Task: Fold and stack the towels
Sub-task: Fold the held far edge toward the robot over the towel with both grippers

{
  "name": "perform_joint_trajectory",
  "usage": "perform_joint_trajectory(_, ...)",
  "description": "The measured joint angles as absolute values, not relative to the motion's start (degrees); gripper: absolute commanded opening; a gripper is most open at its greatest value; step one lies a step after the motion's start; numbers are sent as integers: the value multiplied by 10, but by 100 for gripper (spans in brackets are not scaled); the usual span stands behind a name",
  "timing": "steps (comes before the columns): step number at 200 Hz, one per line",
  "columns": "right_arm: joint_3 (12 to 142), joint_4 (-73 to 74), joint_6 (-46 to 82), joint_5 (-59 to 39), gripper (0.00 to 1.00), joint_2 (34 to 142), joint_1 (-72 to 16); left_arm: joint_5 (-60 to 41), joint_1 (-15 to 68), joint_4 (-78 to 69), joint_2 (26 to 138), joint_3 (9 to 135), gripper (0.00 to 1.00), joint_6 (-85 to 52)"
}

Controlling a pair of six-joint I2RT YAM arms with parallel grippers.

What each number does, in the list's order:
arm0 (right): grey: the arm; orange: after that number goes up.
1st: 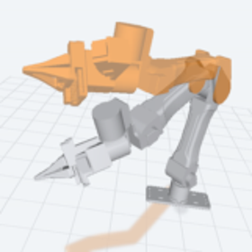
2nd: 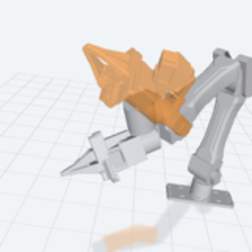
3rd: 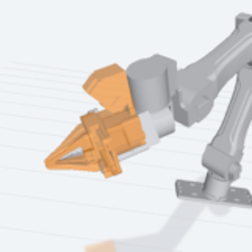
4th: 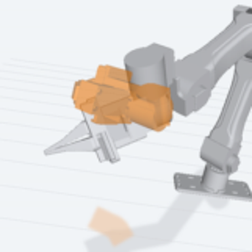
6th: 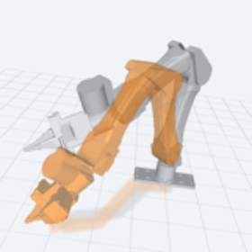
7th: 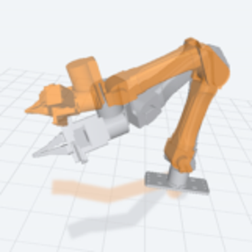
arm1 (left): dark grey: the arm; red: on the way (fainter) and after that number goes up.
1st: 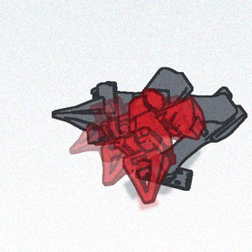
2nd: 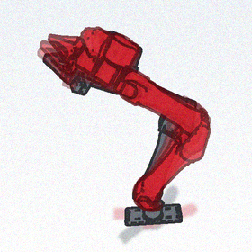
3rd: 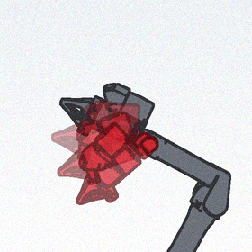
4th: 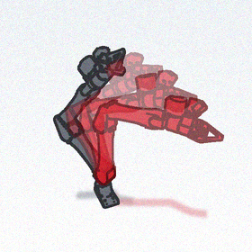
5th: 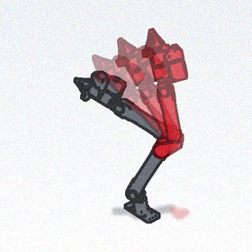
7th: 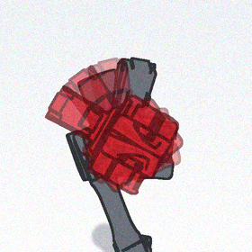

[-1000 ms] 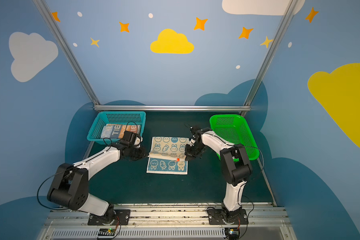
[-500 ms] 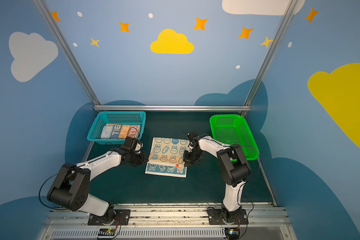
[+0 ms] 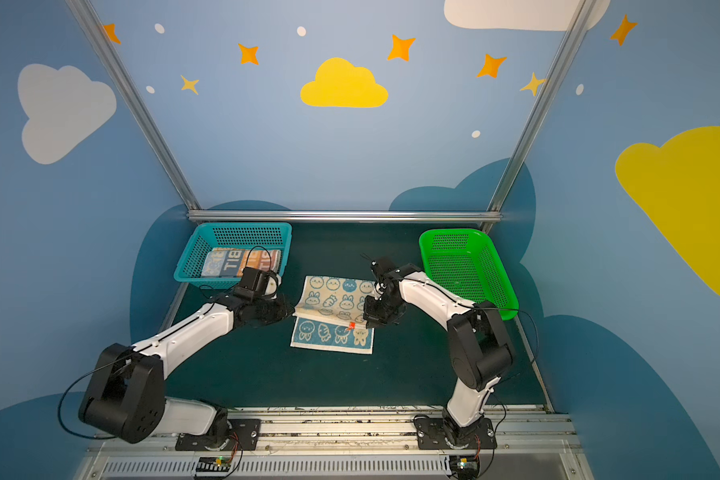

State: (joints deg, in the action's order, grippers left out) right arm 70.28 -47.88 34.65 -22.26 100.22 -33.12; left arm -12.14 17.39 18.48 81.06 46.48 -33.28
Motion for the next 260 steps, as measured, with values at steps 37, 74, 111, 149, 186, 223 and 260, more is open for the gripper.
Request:
perform_joint_trajectory(37,666,-446,364,-226,0,1051,-352,-129,176,168,836,404,3,-344)
perform_joint_trajectory(74,666,-437,371,-228,0,1079,-348,-132,185,148,869,394,3,-350)
perform_joint_trajectory(111,714,-453,364,-235,0,1113,-331,-130,185,139,910,434,3,-349)
perform_joint_trajectory(149,774,-474,347,-220,0,1122,-310,-118,184,165,919,502,3,-337)
perform_joint_trajectory(186,817,-505,336,-206,0,1096,-304,-113,182,193,896,549,3,-325)
perform_joint_trajectory(223,813,-522,335,-201,0,1043,-304,-109,181,211,849,545,3,-324)
perform_joint_trajectory(260,762,-510,339,-206,0,1025,-309,-110,184,208,816,505,3,-327)
